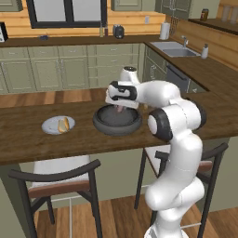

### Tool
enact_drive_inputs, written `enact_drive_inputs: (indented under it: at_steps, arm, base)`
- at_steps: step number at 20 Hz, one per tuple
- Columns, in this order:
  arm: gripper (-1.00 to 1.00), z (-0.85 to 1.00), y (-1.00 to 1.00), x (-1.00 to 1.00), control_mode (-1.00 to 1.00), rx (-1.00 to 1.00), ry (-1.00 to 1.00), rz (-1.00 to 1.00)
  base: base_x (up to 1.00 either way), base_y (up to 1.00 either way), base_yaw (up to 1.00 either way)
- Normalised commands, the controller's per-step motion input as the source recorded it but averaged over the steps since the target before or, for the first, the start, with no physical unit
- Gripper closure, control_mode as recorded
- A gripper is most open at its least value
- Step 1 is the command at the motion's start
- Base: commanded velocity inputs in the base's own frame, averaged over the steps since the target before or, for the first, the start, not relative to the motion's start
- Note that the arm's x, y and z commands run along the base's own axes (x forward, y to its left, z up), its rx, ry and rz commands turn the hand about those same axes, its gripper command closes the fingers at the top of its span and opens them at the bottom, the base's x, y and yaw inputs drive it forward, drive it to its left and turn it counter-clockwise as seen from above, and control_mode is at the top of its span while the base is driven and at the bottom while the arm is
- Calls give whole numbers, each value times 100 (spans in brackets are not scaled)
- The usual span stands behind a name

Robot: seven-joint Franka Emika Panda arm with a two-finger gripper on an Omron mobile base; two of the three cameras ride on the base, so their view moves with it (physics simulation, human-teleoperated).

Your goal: Place one bun and one sausage from the bowl on each plate.

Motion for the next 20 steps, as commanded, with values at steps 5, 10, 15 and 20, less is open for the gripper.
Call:
enact_drive_inputs:
  at_steps: [5,10,15,20]
  arm:
    - [100,95,94,-2,-100,4,4,46]
    - [100,14,83,-9,-100,5,5,64]
    - [100,-15,72,-13,-100,1,5,59]
    - [100,-4,80,5,-100,6,-2,15]
  base:
    - [0,0,0]
    - [0,0,0]
    - [0,0,0]
    - [0,0,0]
